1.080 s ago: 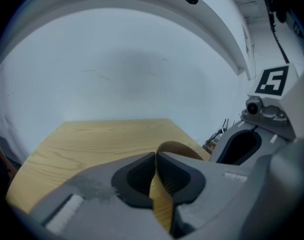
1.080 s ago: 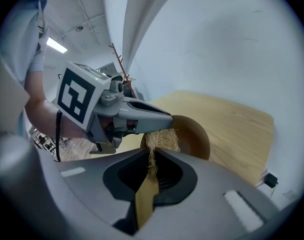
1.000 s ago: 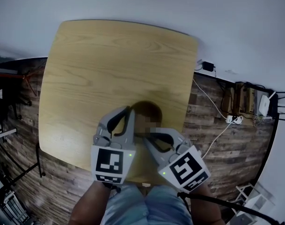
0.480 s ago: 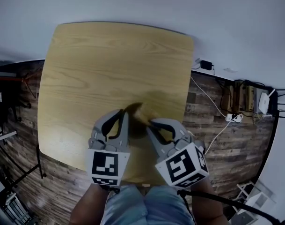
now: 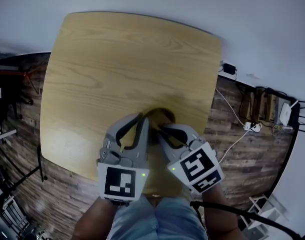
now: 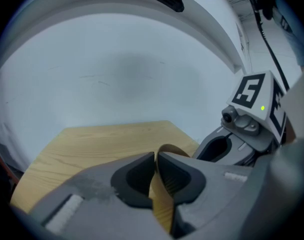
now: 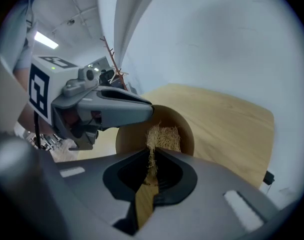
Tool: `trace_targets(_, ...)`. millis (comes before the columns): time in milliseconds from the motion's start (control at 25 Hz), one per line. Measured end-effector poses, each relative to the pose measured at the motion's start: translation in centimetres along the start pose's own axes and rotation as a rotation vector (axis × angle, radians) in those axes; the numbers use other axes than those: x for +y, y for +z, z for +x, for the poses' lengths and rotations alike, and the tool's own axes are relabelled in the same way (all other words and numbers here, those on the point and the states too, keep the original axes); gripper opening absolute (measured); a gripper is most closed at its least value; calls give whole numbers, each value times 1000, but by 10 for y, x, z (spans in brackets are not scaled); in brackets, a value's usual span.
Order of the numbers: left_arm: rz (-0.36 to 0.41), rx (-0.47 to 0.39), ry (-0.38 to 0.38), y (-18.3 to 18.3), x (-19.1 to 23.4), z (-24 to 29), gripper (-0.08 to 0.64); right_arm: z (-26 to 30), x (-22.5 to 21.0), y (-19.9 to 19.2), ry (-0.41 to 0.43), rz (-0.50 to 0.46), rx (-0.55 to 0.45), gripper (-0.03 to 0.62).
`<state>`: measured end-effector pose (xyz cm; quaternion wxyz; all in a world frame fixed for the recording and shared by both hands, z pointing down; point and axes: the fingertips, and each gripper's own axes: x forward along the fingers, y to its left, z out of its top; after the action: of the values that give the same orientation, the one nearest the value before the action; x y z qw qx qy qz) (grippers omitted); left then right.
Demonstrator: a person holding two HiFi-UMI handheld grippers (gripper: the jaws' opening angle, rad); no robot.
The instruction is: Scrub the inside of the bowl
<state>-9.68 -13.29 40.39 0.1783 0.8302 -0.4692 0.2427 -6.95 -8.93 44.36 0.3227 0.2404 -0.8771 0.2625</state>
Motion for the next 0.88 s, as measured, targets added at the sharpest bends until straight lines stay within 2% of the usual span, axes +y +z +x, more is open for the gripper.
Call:
trace_targets(120,-7,2,1,-2,3,-1,44,3,8,2,64,26,-12,25)
trace_targets(360,-12,20,9,-10,5,5,44,0,31,2,184,-20,-13,26)
trace_targets(600,-13,24,8,-9,5,7,43,-16,39,1,218,-64,-8,26)
trace_targets(760,65,9,8,-5,10,8,41,-30,48,-4,238,-83,-2,26)
trace_targets(880,25,18,29,-6,12,5,40,-48,54,-1,255,-67,-41,26)
